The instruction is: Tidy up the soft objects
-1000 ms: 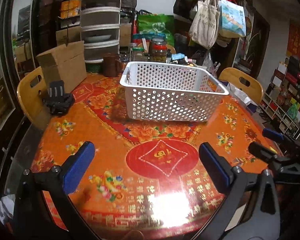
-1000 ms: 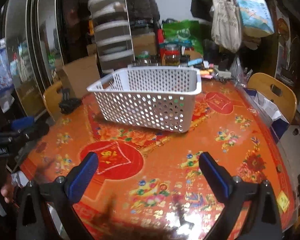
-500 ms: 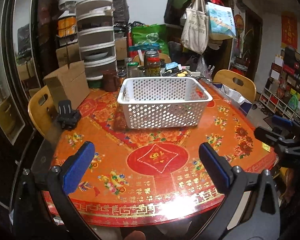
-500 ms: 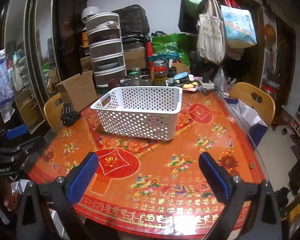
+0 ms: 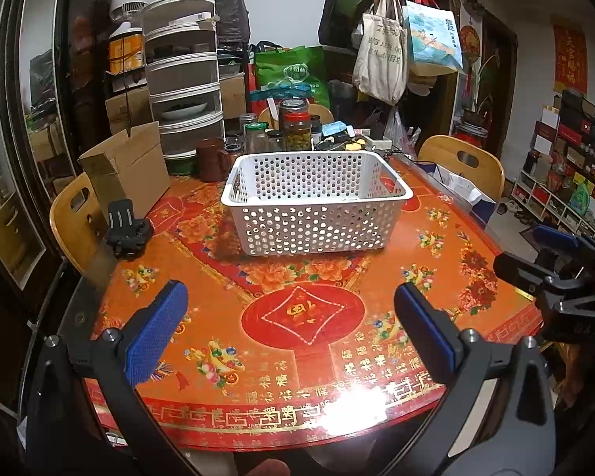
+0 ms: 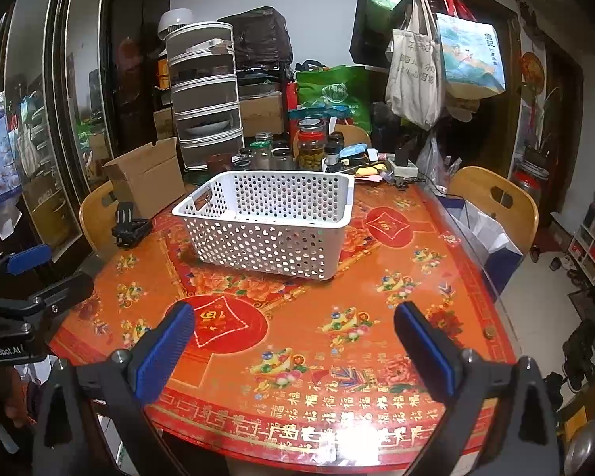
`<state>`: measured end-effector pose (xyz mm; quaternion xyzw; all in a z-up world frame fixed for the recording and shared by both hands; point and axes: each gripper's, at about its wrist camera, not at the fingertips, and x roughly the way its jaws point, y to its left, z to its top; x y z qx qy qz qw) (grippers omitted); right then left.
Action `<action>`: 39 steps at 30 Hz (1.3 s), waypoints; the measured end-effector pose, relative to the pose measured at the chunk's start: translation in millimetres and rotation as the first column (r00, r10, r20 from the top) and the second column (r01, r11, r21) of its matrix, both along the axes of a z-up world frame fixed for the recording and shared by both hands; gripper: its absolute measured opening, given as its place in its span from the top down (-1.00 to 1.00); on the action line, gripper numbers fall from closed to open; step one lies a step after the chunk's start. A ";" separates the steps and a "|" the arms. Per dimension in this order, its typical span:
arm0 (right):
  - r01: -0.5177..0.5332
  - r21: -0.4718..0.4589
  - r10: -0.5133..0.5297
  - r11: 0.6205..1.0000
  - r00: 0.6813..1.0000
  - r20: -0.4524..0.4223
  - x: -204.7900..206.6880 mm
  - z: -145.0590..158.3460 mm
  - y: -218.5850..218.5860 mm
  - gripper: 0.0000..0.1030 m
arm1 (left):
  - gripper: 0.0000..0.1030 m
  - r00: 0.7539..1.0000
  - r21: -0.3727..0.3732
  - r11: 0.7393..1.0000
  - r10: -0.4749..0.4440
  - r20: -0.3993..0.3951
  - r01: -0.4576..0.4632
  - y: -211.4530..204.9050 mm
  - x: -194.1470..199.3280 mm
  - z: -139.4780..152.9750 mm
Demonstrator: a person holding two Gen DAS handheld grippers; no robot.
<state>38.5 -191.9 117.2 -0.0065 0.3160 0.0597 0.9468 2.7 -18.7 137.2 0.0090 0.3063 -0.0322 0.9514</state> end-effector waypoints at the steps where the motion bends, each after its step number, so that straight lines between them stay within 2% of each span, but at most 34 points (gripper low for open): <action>1: 0.000 0.000 0.000 1.000 1.000 -0.002 0.5 -0.6 0.4 -0.95 | -1.00 1.000 0.000 1.000 0.000 -0.001 0.000 0.3 0.0 -0.8; 39: 0.000 -0.007 0.000 1.000 1.000 -0.022 1.5 -6.9 2.7 -0.95 | -1.00 1.000 -0.012 1.000 -0.002 -0.011 0.002 -0.3 -1.0 -12.2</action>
